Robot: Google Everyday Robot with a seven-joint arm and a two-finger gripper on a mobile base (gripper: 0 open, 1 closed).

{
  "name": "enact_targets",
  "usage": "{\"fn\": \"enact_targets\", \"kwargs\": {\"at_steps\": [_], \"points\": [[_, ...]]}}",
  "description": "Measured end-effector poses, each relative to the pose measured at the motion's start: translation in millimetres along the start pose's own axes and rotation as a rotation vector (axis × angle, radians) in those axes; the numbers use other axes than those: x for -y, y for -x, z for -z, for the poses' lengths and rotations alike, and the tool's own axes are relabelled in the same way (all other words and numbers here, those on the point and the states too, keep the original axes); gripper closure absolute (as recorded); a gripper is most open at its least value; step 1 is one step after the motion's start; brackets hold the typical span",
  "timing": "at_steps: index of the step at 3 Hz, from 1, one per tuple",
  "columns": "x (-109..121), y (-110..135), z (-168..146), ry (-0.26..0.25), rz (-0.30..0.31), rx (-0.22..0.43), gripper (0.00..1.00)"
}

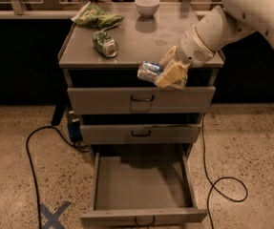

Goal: Place redbull can into bottom drawer

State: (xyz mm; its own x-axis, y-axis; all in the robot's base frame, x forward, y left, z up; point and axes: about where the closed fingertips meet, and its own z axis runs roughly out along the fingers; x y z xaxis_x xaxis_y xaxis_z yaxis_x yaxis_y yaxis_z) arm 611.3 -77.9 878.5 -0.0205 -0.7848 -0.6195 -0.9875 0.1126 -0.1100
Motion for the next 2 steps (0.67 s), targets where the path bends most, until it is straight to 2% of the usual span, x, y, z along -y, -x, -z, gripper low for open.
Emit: {"fn": "enact_targets", "kwargs": {"at_steps": [1, 2], "points": [[-44, -24, -25, 0.078, -0.034, 0.022, 1.00], [-76, -55, -51, 0.128, -0.047, -0.003, 1.00]]}}
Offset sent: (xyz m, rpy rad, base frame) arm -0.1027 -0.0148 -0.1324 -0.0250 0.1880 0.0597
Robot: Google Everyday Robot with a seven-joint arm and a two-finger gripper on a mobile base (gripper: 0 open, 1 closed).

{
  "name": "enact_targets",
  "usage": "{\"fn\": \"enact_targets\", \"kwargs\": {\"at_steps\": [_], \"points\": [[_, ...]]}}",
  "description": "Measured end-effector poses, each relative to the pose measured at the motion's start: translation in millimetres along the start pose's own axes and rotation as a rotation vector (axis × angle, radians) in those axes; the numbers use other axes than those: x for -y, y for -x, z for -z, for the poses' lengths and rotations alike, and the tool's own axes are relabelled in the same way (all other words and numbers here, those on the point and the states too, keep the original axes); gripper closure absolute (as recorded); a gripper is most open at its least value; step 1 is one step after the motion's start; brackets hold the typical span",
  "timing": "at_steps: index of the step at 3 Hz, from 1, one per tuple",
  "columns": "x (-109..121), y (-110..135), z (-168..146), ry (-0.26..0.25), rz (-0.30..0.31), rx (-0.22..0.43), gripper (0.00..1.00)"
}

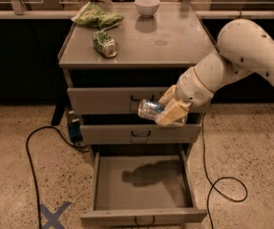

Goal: Place redbull can into bottom drawer

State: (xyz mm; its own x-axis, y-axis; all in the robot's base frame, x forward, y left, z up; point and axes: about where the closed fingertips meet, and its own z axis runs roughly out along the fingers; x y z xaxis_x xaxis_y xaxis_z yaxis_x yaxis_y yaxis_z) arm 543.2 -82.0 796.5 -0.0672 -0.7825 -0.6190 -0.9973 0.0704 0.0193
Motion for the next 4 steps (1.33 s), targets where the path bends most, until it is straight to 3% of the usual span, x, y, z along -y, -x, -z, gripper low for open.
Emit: {"fn": "enact_targets", "kwargs": {"at_steps": [1, 2, 3, 4], "points": [[-8, -34, -30, 0.004, -0.016, -0.063, 1.00], [-3, -72, -67, -0.005, -0.080, -0.134, 1.00], [-3, -72, -67, -0.005, -0.080, -0.134, 1.00], [-2, -83, -94, 0.039, -0.110, -0.110, 1.00]]}}
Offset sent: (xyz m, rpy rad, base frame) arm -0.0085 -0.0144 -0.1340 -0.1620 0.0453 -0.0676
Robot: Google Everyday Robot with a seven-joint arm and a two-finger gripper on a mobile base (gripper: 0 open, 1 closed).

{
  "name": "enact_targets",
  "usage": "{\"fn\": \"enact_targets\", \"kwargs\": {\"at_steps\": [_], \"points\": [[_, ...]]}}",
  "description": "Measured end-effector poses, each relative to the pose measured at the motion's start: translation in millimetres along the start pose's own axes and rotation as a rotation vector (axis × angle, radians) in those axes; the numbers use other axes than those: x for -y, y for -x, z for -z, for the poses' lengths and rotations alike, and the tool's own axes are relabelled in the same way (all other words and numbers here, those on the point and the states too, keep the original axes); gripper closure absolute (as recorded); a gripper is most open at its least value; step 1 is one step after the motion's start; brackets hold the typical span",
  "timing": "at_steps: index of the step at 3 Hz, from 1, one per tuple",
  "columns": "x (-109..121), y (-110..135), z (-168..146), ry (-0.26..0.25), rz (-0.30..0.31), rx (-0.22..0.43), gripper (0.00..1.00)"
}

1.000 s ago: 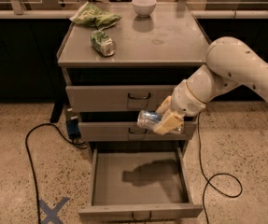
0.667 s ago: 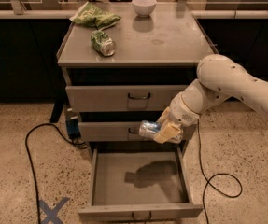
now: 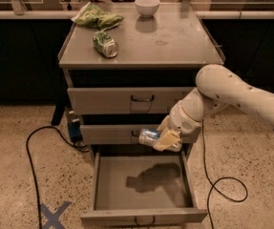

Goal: Place redbull can into bottom drawer

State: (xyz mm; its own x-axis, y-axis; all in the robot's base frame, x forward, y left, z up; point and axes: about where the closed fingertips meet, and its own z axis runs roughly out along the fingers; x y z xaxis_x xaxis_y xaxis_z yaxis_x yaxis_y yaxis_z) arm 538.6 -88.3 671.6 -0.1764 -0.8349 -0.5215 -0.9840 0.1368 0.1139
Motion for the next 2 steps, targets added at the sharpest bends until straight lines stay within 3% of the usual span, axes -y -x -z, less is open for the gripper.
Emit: {"fn": "enact_targets", "kwargs": {"at_steps": [1, 2], "points": [[8, -15, -45, 0.037, -0.083, 0.065, 1.00], [14, -30, -107, 0.063, -0.155, 0.084, 1.00]]}}
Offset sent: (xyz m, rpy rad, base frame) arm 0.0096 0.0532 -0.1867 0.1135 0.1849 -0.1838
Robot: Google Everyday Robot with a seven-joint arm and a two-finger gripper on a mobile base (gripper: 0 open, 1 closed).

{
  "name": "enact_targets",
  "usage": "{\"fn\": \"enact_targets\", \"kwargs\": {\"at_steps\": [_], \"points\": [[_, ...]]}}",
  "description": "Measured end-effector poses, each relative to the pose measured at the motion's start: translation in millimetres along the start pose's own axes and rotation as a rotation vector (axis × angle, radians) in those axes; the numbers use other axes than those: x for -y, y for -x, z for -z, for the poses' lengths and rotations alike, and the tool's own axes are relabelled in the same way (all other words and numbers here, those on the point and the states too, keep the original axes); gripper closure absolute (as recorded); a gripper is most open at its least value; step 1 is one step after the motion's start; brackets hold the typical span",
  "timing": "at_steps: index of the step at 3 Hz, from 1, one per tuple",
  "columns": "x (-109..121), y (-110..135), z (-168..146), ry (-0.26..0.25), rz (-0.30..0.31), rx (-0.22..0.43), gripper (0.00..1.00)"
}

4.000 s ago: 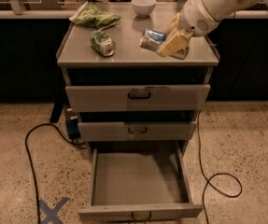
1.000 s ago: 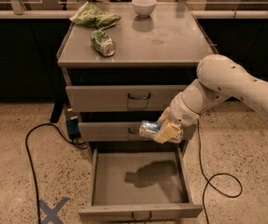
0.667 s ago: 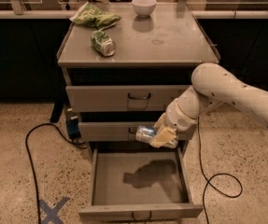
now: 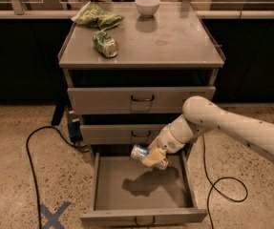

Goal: Place redbull can into bottom drawer

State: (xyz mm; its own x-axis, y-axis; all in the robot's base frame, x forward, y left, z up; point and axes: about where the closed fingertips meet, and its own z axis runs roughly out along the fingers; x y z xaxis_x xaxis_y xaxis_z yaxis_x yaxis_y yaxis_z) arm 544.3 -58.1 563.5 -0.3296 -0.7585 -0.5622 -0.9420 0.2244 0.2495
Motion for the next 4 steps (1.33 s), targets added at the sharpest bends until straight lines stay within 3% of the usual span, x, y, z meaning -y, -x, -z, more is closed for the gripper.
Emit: {"fn": "enact_targets", "kwargs": {"at_steps": [1, 2, 3, 4], "points": [[5, -23, -44, -0.031, -0.087, -0.009, 1.00], [8, -33, -68, -0.091, -0.150, -0.067, 1.00], [9, -33, -68, -0.091, -0.150, -0.067, 1.00], [11, -41, -87, -0.133, -0.131, -0.069, 1.00]]}}
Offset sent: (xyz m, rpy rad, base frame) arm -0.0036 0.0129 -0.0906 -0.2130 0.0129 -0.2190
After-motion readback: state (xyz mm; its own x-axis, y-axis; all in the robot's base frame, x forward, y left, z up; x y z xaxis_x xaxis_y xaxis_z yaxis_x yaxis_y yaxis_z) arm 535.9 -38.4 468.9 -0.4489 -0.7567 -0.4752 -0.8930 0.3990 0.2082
